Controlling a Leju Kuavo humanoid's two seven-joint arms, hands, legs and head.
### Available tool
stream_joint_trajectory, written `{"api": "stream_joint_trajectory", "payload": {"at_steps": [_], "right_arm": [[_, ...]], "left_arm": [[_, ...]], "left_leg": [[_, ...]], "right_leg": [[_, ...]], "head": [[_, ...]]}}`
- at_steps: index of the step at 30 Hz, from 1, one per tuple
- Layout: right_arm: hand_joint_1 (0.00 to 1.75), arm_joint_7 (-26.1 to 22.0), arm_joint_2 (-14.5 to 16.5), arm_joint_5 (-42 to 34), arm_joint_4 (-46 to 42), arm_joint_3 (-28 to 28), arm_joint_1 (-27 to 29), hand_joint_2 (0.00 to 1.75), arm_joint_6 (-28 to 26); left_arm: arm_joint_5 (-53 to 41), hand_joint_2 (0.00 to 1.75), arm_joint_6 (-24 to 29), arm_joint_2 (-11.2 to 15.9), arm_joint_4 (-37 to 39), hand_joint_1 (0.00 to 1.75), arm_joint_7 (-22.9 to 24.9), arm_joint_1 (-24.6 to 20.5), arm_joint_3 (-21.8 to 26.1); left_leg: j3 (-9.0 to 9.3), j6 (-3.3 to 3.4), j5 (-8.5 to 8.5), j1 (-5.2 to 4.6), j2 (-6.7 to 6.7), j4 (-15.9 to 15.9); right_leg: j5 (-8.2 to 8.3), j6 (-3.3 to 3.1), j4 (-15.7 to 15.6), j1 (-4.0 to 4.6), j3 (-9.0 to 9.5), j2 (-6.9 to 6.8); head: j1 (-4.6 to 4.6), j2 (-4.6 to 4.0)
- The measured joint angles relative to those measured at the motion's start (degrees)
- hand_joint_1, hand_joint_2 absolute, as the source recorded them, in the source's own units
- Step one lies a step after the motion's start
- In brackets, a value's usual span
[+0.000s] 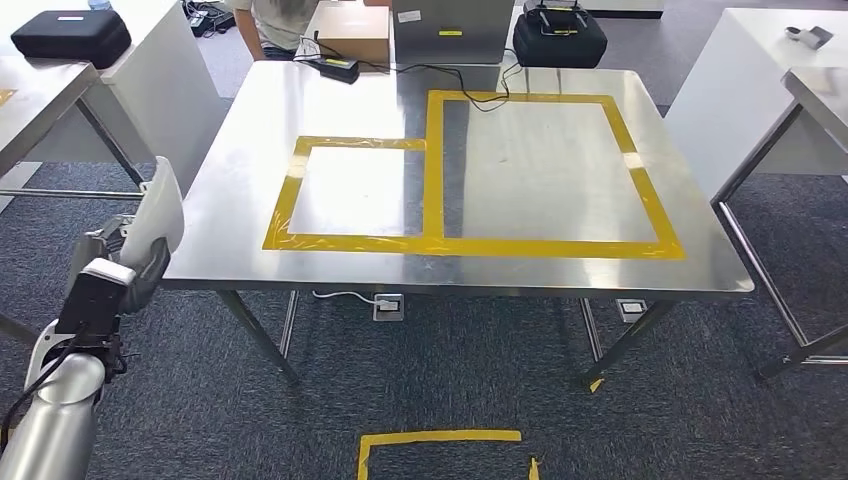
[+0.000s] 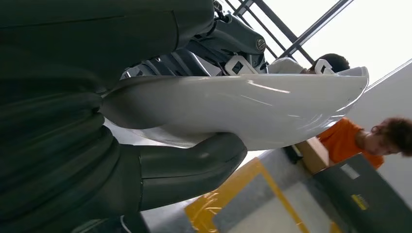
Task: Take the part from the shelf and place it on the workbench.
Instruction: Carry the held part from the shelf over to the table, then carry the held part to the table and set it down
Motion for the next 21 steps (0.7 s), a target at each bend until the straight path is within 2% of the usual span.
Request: {"api": "stream_joint_trajectory", "payload": {"at_steps": [2, 4, 5, 6, 7, 9, 10, 11, 12, 15, 19, 21], "right_arm": [[0.0, 0.23, -0.04, 0.31, 0.0, -0.01, -0.04, 1.75, -0.03], [0.0, 0.65, -0.05, 0.71, 0.0, -0.01, -0.05, 1.75, -0.11], [0.0, 0.84, -0.05, 0.97, 0.0, -0.01, -0.02, 1.75, -0.15], [0.0, 0.96, -0.05, 1.25, 0.0, -0.01, 0.02, 1.75, -0.17], [0.0, 0.97, -0.05, 1.49, 0.0, -0.01, 0.04, 1.75, -0.13], [0.0, 0.84, -0.09, 1.8, 0.0, -0.01, 0.04, 1.75, -0.01], [0.0, 0.81, -0.14, 1.86, 0.01, -0.01, 0.05, 1.75, 0.05], [0.0, 0.81, -0.2, 1.89, 0.01, -0.01, 0.07, 1.75, 0.07], [0.0, 0.82, -0.23, 1.93, 0.02, -0.01, 0.1, 1.75, 0.08], [0.0, 0.84, -0.23, 2.03, 0.02, 0.01, 0.19, 1.75, 0.07], [0.0, 1.67, -0.23, 2.1, 0.02, 0.0, 0.17, 1.75, 0.07], [0.0, 2.41, -0.2, 2.12, 0.03, 0.0, 0.15, 1.75, 0.21]], "left_arm": [[-6.37, 1.75, 1.83, -0.14, 4.49, 1.75, -0.32, -1.81, -3.22], [-11.7, 1.75, 4.18, -0.81, 9.41, 1.75, -0.4, -3.58, -6.5], [-13.58, 1.75, 5.27, -1.34, 12.01, 1.75, -0.47, -4.37, -8.03], [-14.9, 1.75, 6.29, -1.93, 14.64, 1.75, -0.67, -5.11, -9.41], [-15.69, 1.75, 7.27, -2.53, 17.14, 1.75, -1.03, -5.77, -10.58], [-16.26, 1.75, 9.03, -3.54, 21.5, 1.75, -2.07, -7.02, -12.27], [-16.35, 1.75, 9.7, -3.93, 23.42, 1.75, -2.54, -7.69, -12.89], [-16.4, 1.75, 10.14, -4.21, 25.05, 1.75, -2.88, -8.31, -13.39], [-16.42, 1.75, 10.37, -4.4, 26.45, 1.75, -3.08, -8.85, -13.78], [-16.51, 1.75, 10.72, -4.69, 29.36, 1.75, -3.48, -10.01, -14.61], [-17.3, 1.75, 10.91, -5.42, 31.99, 1.75, -4.55, -11.49, -15.76], [-17.8, 1.75, 10.89, -5.96, 33.01, 1.75, -4.72, -12.1, -16.52]], "left_leg": [[0.01, 0.67, 0.14, 0.04, 0.04, -0.1], [0.03, 1.09, -0.05, -0.19, 0.08, -0.1], [0.07, 1.26, -0.17, -0.34, 0.09, -0.09], [0.17, 1.39, -0.31, -0.5, 0.06, -0.08], [0.35, 1.45, -0.48, -0.65, 0.03, -0.08], [0.92, 1.4, -0.95, -0.84, 0.02, -0.1], [1.17, 1.25, -1.25, -1.0, 0.04, -0.09], [1.32, 1.13, -1.53, -1.14, 0.08, -0.07], [1.4, 1.11, -1.77, -1.3, 0.12, -0.08], [1.84, 1.17, -2.0, -1.55, 0.19, -0.52], [2.68, 0.92, -2.08, -1.61, 0.2, -1.38], [2.9, 0.89, -2.18, -1.66, 0.19, -1.49]], "right_leg": [[-2.19, 0.46, 3.92, -0.09, -1.84, -0.36], [-5.54, 0.72, 11.69, -0.05, -5.94, -0.59], [-6.43, 0.71, 14.89, -0.02, -7.83, -0.62], [-6.26, 0.59, 16.3, 0.04, -8.93, -0.64], [-4.95, 0.3, 15.32, 0.18, -8.84, -0.65], [-0.53, -0.73, 7.84, 0.71, -5.81, -0.67], [1.1, -1.23, 4.0, 1.04, -4.06, -0.79], [2.06, -1.53, 1.26, 1.22, -2.8, -0.92], [2.3, -1.53, -0.14, 1.31, -2.15, -1.04], [1.99, -1.29, -0.46, 1.29, -1.83, -1.12], [1.58, -1.82, -0.5, 1.24, -1.37, -1.14], [1.43, -1.89, -0.55, 1.17, -1.12, -1.2]], "head": [[0.15, 0.0], [0.31, -0.01], [0.34, 0.0], [0.36, -0.01], [0.4, -0.01], [0.49, 0.0], [0.52, 0.0], [0.51, 0.0], [0.5, -0.01], [0.46, -0.01], [0.46, -0.01], [0.46, -0.01]]}}
